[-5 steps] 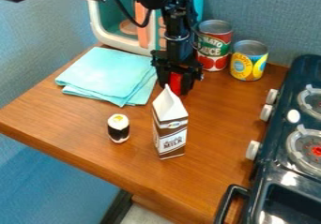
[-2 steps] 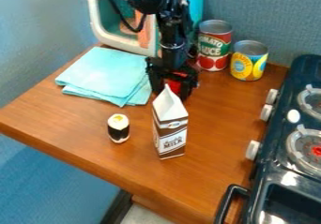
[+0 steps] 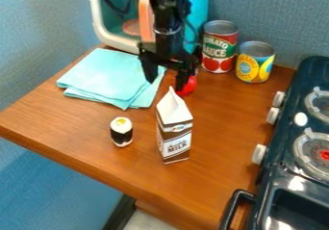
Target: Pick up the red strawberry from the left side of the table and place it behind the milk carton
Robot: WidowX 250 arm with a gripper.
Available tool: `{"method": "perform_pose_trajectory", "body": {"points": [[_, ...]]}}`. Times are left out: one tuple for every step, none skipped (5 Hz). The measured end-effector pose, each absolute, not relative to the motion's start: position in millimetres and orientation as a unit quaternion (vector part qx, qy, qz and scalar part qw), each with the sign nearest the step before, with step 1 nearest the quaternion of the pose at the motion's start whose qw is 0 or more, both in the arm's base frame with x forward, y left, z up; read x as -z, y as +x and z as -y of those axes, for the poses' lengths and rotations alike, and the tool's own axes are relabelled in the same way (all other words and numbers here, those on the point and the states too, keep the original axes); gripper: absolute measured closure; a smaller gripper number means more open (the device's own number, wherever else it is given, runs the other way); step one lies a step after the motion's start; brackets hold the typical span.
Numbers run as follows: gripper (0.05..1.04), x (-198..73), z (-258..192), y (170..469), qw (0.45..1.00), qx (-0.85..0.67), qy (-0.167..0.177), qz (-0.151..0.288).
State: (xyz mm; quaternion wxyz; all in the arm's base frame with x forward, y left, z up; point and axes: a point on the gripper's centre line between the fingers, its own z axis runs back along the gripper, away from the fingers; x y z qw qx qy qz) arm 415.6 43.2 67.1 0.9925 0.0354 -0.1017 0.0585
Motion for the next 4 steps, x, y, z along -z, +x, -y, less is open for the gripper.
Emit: {"method": "perform_pose_trajectory", "body": {"points": [[0.083,-89,-67,390,0.992,-0.056,0.072,0.090],[0.083,-93,-96,352,0.996,-0.048,0.060,0.048],[0.083,-91,-106,327,0.998,-0.037,0.044,-0.017],[0.083,-88,-114,313,0.998,-0.030,0.034,-0.044]]}}
